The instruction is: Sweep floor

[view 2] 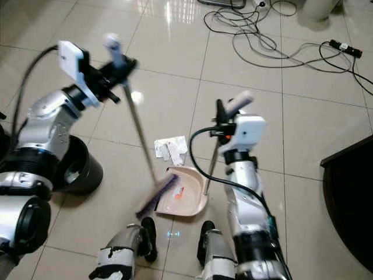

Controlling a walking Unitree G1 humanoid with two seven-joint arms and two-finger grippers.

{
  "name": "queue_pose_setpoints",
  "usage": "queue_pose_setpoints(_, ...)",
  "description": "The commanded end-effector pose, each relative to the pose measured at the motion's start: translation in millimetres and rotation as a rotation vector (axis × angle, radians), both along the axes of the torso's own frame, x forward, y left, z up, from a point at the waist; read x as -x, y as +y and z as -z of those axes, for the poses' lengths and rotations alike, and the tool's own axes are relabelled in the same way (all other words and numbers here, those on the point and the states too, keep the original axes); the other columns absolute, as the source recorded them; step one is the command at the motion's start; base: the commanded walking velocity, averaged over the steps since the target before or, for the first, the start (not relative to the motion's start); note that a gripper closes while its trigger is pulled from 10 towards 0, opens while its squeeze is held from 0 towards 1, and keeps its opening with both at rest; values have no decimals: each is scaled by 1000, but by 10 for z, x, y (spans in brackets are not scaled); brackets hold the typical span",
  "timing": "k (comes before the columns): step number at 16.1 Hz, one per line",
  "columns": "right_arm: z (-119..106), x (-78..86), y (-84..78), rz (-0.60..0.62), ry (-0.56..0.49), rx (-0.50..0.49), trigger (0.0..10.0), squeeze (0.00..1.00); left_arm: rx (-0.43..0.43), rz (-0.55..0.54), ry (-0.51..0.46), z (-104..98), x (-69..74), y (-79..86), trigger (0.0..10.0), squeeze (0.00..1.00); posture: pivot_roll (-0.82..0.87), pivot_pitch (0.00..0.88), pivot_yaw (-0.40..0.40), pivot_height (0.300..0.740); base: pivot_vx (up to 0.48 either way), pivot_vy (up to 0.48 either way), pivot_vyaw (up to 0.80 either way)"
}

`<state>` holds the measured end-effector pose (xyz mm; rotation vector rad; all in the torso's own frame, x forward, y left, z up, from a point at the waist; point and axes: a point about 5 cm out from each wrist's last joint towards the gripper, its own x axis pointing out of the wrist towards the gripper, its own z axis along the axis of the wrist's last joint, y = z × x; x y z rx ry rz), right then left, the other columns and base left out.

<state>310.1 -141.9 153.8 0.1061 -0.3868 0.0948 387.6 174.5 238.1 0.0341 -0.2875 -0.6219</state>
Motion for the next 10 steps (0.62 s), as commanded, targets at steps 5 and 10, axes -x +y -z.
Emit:
queue_pose_setpoints(5,-369,295,-181,22,35,-57,10000,0,11,-165,-43,-127,330,198,10000,0,-6,149,-17,740,0,0,0)
queue_pose_setpoints(10,-627,408,-204,49,5,-51,10000,0,83,-424,-105,-117,583,277,10000,0,-17,121,-44,740,0,0,0)
